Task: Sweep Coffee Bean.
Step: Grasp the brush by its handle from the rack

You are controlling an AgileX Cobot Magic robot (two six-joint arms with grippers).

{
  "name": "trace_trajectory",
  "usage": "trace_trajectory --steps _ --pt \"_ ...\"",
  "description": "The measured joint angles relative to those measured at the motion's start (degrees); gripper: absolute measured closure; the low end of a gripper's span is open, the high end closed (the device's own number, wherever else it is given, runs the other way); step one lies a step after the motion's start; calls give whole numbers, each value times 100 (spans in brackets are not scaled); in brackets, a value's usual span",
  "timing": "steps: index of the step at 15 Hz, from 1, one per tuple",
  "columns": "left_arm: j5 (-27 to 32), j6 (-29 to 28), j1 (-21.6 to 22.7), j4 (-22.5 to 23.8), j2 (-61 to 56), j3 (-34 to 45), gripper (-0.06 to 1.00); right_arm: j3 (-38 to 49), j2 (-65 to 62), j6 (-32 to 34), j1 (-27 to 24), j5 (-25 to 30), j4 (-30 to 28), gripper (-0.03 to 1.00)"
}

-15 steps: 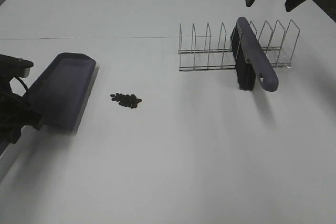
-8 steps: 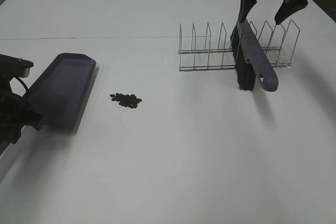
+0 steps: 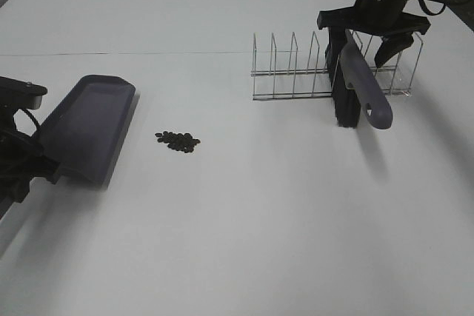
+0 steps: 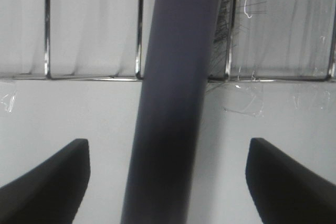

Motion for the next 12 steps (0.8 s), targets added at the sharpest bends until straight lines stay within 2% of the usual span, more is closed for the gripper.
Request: trace_trajectory --steps 4,9,12 --pt "0 0 0 6 0 0 61 -6 361 80 0 -246 -29 20" --pt "0 0 0 6 0 0 61 -6 435 269 0 -309 -97 25" --pt "0 0 0 11 0 0 61 -6 435 286 0 -309 -97 36"
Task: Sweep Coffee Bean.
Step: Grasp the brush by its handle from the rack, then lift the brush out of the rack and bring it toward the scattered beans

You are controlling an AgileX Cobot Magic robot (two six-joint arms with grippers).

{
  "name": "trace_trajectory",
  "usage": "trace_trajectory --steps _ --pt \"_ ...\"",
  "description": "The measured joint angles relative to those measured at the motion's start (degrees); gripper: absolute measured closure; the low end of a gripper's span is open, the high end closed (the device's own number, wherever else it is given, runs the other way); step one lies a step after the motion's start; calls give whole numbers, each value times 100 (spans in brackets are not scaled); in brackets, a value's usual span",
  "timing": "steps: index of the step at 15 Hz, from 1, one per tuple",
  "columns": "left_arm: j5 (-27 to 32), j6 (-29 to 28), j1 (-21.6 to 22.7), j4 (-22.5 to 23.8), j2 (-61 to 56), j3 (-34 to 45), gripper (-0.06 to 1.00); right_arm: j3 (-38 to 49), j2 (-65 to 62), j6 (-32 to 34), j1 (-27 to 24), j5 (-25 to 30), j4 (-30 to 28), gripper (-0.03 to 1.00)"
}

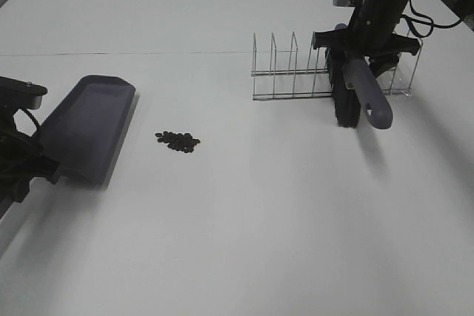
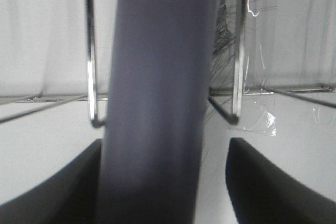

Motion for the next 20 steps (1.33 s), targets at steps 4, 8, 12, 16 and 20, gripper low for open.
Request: trace_trajectory --steps 4,8,12,16,20 --pt "0 0 0 0 0 0 61 -52 0 57 0 120 0 62" --pt "0 0 0 0 0 0 61 -52 0 69 0 487 0 62" --pt "0 0 0 11 0 0 61 -561 6 74 0 561 0 62" --pt "11 0 0 183 0 0 61 -716 -315 103 0 573 0 62" --pt "74 0 0 235 0 0 61 -435 -894 92 0 567 0 62"
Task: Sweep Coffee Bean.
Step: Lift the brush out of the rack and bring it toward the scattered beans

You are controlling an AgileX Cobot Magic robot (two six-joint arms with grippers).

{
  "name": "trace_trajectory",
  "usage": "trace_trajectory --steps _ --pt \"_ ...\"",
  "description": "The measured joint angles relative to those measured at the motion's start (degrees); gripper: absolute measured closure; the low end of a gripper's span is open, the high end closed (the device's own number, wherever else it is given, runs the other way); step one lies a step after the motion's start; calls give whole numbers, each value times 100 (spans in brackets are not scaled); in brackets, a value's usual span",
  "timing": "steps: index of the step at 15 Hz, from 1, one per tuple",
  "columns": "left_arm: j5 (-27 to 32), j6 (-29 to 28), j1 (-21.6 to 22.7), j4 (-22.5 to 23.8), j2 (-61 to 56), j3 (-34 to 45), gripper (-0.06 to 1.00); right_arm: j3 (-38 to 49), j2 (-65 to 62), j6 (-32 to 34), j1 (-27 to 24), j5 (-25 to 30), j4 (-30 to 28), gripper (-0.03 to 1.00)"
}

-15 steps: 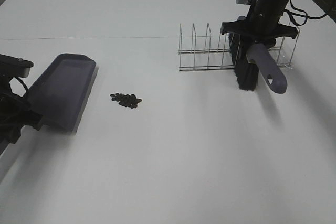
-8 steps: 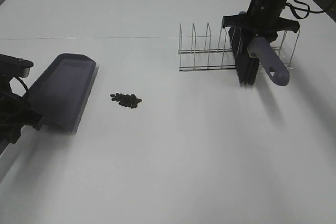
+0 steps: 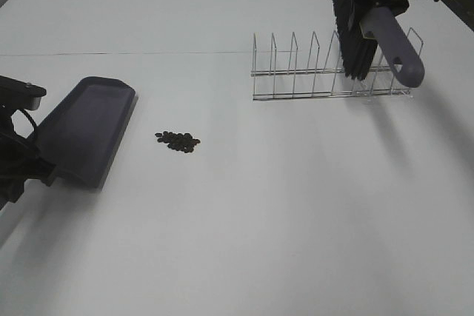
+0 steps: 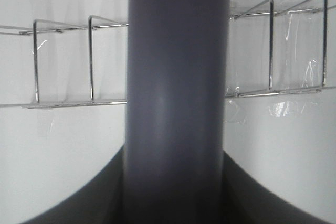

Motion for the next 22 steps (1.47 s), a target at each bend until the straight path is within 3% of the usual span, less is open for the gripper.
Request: trace_trajectory --steps 5,7,9,12,15,18,22 --pt "69 0 0 350 0 0 61 1467 -1306 -126 74 6 -80 62" --pt "69 0 0 407 0 0 61 1868 -1610 -126 315 11 -361 62" --pt "46 0 0 418 0 0 61 2286 -1908 -74 963 29 -733 62" --pt "-29 0 0 476 0 -29 61 2475 -1868 63 1845 57 -1060 62" --pt "6 6 -160 625 201 -206 61 2481 -1644 86 2355 52 -1243 62" --pt "378 -11 -493 653 773 -751 61 2481 -1238 143 2487 52 -1329 62" --pt "430 -23 -619 653 854 -814 61 2481 -911 172 2487 52 -1444 62"
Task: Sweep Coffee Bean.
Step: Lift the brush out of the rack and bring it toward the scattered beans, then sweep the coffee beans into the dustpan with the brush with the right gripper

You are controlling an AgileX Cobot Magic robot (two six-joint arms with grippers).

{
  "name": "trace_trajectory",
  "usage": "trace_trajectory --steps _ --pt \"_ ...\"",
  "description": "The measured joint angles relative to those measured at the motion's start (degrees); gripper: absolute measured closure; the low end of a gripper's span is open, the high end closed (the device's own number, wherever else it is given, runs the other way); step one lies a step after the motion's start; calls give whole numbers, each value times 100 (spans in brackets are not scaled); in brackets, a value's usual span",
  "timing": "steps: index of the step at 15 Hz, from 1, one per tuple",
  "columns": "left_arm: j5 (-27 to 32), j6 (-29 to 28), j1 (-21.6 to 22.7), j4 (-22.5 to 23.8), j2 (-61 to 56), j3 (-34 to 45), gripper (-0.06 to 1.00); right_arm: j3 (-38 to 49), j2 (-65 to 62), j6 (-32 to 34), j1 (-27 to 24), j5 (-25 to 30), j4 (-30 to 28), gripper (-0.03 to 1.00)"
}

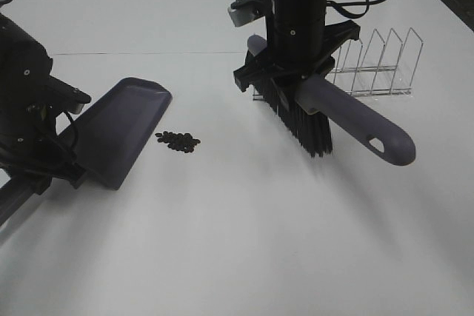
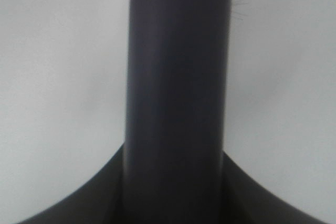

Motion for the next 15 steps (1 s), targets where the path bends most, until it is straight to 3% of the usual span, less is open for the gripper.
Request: trace_trajectory --steps 4,11,15 --pt "-6 0 -57 0 0 0 61 -69 453 -6 0 0 -52 62" --pt "-6 17 -57 0 6 0 61 -1192 1409 -441 292 -11 -52 62" --pt "-6 34 -57 -52 6 0 61 -1874 1948 -584 544 -52 281 62"
